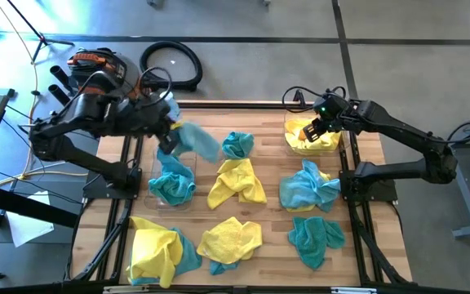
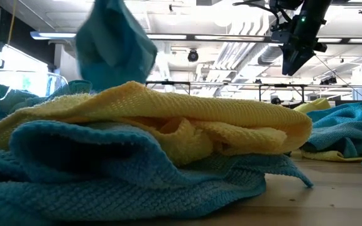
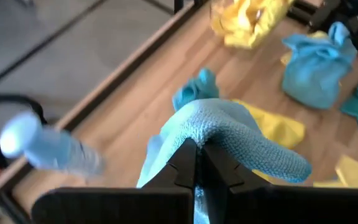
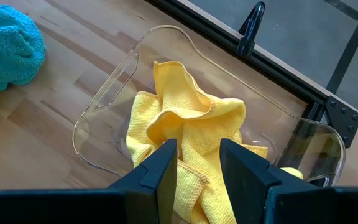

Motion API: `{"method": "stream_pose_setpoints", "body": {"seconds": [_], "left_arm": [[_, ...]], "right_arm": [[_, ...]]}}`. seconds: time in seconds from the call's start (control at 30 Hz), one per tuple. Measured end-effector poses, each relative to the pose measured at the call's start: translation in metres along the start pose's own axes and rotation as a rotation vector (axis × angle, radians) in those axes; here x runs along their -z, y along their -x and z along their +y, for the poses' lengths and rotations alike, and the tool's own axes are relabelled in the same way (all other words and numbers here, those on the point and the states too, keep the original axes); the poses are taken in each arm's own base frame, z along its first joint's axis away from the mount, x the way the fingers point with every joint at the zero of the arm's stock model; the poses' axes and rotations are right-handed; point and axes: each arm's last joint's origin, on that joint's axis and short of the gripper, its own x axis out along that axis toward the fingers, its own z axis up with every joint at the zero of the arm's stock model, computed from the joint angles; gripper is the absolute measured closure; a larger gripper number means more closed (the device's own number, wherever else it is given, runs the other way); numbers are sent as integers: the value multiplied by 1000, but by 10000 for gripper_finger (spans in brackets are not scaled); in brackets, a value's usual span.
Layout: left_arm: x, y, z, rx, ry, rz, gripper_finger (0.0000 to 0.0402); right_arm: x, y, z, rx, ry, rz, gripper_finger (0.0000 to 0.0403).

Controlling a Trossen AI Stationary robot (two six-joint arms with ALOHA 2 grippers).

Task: Sort microfiber towel by color & place in baskets
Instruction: Put the blue microfiber cloth into the left transparent bin

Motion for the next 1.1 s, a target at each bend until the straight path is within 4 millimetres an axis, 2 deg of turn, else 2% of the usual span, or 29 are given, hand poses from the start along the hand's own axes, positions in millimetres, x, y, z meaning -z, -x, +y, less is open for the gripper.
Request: {"method": "stream_pose_setpoints", "body": {"seconds": [0.23, 0.53, 0.8, 0.93, 1.1], "left_arm": [[30, 21, -1, 53, 82, 173, 401], [47, 37, -15, 321, 304, 447, 401], [59, 51, -24, 411, 464, 687, 401], [61, 54, -24, 398, 440, 633, 401], [55, 45, -21, 264, 256, 319, 401]], "right_arm": [[0, 0, 0, 1, 0, -1, 286], [0, 0, 0, 1, 0, -1, 286], [-1, 0, 1, -4, -3, -12, 286], [-3, 0, 1, -12, -5, -34, 286], [-5, 0, 2, -20, -9, -52, 286]]}}
